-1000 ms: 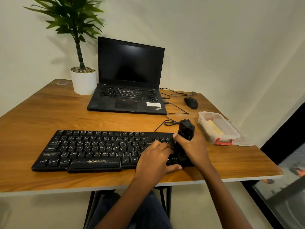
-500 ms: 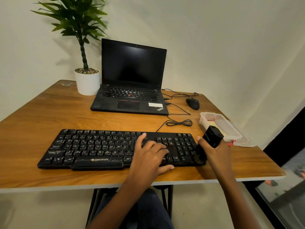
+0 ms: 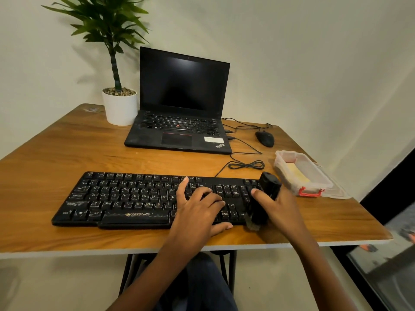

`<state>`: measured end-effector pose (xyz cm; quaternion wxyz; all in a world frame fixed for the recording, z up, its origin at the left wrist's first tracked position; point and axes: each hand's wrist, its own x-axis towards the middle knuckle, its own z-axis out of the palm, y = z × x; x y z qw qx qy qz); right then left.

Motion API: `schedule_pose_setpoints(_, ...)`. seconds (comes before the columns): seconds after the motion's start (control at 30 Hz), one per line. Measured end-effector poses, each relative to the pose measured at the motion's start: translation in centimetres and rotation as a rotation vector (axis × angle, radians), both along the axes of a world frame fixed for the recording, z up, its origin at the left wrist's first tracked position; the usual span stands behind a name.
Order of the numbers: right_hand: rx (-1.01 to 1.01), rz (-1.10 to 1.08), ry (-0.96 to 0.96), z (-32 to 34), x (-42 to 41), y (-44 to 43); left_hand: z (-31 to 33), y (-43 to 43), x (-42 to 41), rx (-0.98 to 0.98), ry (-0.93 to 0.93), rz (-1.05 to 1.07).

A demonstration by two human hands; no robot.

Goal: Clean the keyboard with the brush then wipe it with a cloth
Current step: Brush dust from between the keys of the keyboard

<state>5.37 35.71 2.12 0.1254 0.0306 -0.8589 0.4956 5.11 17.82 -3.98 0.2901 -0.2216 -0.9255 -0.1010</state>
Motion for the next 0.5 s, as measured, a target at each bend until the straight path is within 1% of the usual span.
schedule_pose_setpoints(0.07,0.032,-0.023,0.044,0.0,-0.5,-0.3,0.0,0.0,0.0,0.001,0.000,-0.001)
schedule_pose_setpoints(0.17,0.078,0.032,0.059,-0.5,-0.2,-0.9,-0.1,0.0,0.1,-0.005,-0.007,0.000)
schedule_pose_setpoints(0.3,-0.056,0.074,-0.024,0.5,0.1,0.2,-0.2,0.0,0.0,-0.002,-0.014,0.000)
schedule_pose_setpoints(0.4,0.018,0.033,0.019,0.4,-0.4,0.1,-0.2,0.0,0.0,0.000,-0.010,-0.001)
schedule_pose_setpoints(0.5,-0.016,0.044,0.047,-0.3,-0.5,-0.7,-0.2,0.0,0.1,0.000,-0.008,-0.005)
